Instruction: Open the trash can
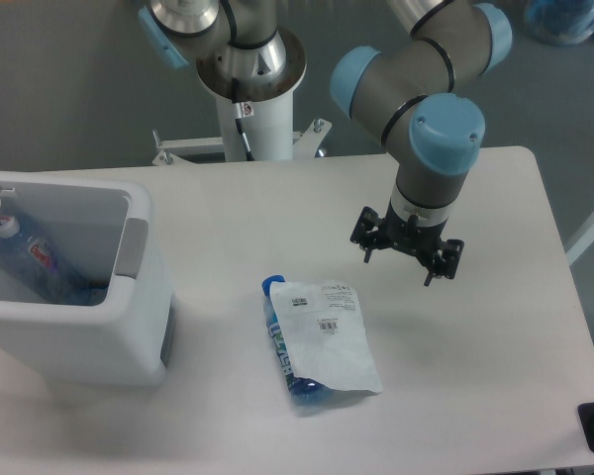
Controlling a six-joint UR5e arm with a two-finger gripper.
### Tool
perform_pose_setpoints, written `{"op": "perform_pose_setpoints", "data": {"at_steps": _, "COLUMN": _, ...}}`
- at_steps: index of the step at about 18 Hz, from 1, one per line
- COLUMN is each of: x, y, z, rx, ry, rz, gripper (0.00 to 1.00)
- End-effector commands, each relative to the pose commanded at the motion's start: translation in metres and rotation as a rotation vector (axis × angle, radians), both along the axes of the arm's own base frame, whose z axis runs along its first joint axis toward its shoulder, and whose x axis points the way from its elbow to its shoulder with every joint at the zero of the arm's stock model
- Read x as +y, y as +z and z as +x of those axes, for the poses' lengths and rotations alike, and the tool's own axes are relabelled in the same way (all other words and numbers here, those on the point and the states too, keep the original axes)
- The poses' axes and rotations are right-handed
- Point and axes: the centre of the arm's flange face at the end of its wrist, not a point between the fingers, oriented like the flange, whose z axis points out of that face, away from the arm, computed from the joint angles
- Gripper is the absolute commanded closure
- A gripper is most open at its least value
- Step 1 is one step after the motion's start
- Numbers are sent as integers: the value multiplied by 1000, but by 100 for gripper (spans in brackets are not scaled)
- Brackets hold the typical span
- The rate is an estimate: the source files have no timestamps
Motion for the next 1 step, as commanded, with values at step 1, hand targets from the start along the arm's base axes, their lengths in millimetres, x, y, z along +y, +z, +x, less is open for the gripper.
{"op": "perform_pose_setpoints", "data": {"at_steps": 1, "x": 0, "y": -3, "z": 2, "rx": 1, "ry": 0, "rz": 1, "gripper": 0}}
